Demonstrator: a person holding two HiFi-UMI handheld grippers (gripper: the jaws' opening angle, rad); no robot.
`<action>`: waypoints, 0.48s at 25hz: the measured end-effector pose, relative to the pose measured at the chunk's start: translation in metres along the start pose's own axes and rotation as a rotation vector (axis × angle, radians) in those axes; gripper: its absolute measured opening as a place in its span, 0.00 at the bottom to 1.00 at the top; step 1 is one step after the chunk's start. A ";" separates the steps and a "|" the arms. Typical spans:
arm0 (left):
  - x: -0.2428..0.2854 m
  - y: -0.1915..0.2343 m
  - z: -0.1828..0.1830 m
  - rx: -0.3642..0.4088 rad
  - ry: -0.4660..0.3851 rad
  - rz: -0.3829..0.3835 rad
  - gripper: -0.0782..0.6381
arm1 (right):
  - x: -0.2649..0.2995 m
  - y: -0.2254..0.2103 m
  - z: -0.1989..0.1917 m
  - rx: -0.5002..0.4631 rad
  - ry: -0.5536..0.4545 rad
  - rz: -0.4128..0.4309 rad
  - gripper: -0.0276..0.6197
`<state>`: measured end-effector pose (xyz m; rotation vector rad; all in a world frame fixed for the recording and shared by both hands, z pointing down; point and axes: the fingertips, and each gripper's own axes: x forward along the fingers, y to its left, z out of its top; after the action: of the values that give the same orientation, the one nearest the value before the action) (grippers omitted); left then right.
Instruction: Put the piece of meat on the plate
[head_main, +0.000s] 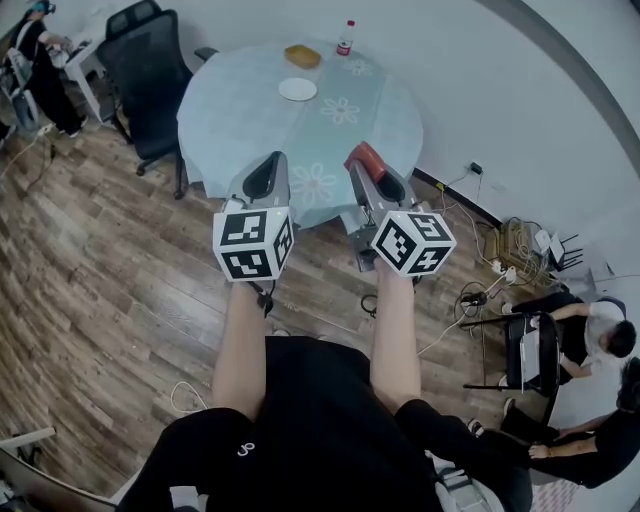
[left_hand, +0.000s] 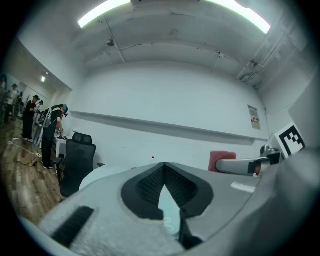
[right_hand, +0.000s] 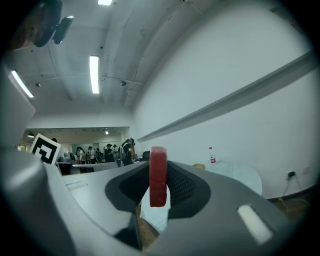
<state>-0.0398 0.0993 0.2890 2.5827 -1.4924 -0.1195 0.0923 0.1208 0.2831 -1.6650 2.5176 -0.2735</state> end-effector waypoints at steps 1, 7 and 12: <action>-0.001 0.004 -0.002 -0.011 -0.002 0.006 0.10 | -0.001 0.001 -0.003 -0.001 0.005 -0.005 0.20; -0.002 0.034 -0.020 -0.092 0.014 0.041 0.10 | -0.005 -0.006 -0.020 -0.003 0.050 -0.057 0.20; -0.001 0.049 -0.033 -0.125 0.037 0.042 0.10 | -0.006 -0.010 -0.032 -0.001 0.078 -0.092 0.20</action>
<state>-0.0768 0.0792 0.3301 2.4412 -1.4756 -0.1544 0.0971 0.1253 0.3168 -1.8081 2.4991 -0.3529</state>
